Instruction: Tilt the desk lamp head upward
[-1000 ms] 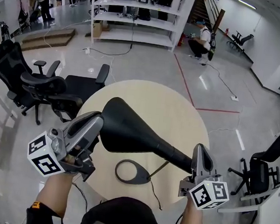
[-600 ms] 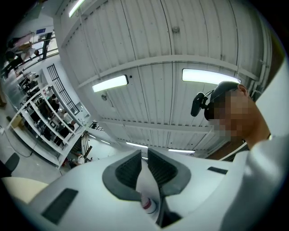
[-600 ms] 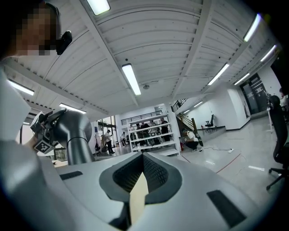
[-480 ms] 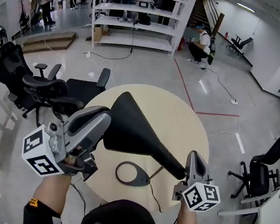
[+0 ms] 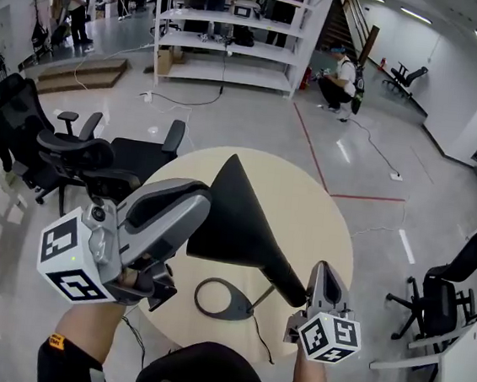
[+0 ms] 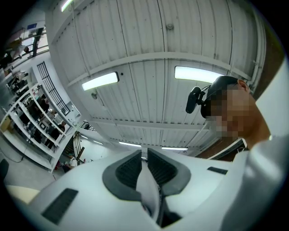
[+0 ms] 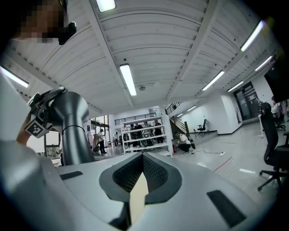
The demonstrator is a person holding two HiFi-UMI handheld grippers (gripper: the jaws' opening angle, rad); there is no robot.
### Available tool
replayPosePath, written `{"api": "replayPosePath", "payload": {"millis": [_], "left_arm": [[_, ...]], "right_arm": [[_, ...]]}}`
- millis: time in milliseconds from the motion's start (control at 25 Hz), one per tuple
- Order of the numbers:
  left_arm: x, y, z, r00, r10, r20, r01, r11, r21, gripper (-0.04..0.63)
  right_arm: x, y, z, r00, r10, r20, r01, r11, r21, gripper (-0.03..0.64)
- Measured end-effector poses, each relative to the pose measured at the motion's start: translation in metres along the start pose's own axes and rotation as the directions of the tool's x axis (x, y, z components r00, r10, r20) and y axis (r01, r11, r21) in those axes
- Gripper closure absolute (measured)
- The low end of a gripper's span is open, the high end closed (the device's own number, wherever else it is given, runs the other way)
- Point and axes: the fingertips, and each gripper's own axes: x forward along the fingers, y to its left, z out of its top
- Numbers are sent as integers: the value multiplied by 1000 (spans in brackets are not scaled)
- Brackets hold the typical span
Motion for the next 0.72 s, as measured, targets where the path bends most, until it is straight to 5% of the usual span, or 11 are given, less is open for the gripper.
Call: {"api": "replayPosePath", "payload": {"millis": [720], "left_arm": [[33, -24, 1, 998, -62, 17, 62, 998, 1, 509]], "right_arm": [[2, 0, -9, 1000, -26, -5, 26, 1000, -7, 607]]}}
